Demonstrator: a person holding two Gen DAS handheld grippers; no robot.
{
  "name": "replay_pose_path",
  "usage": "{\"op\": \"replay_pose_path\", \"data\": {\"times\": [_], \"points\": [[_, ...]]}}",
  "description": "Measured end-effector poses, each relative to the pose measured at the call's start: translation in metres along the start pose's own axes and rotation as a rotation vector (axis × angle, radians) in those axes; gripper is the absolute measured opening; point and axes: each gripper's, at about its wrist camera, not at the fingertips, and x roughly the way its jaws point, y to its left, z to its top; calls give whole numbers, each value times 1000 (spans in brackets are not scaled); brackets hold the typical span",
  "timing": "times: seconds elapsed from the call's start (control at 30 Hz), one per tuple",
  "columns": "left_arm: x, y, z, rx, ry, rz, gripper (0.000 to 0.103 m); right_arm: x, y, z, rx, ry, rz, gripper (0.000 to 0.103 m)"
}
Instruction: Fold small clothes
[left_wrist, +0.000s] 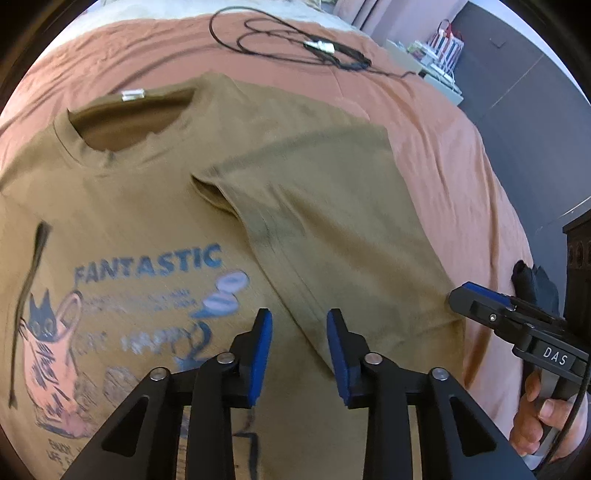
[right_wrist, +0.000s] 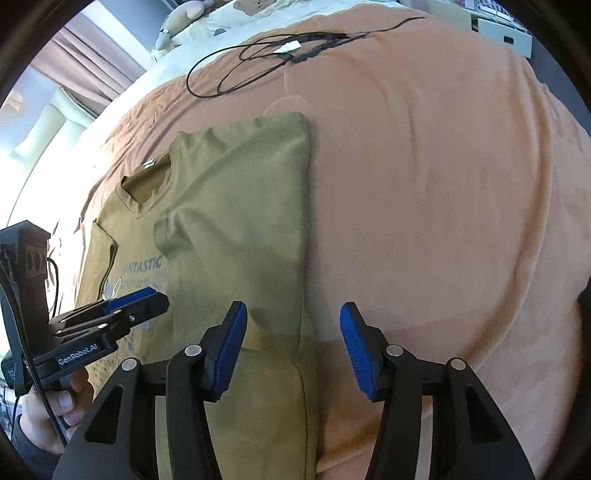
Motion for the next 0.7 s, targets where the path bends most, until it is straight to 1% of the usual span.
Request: {"op": "replay_pose_path", "data": {"times": [0.13,0.23,0.27,0.3,0.33,0.4,0.47,0.53,0.6,0.67,0.7], "points": [[11,-9,-8,-22,48,-41,32,-1,-7,-7,12,-2,14,50],[15,-16,-12,-10,53,-14,32,-3,-9,-8,26,-12,20,50],[15,-17,-12,-14,50,-9,27,-3,-10,-8,32,-16,20,50],[16,-19,-12,-20,49,-13,18,-2,-9,-9,37,-20,20,45],[16,-20,-12,-23,56,-29,5,-2,-10,-9,41,-23,20,44],[13,-27,-13,6,48,-11,4,-1,-9,-10,41,-26,11,43],[8,-32,-13,31,52,-11,4,2,-8,-9,35,-16,4,43],[-4,-33,-13,40,39,-22,4,7,-7,-8,28,-3,-21,41],[-14,-33,-13,52,34,-16,4,10,-7,-8,34,8,-41,35],[-16,-31,-15,46,46,-14,4,9,-6,-9,35,7,-64,33],[-15,-28,-17,40,66,-15,4,9,-5,-9,34,7,-73,33]]}}
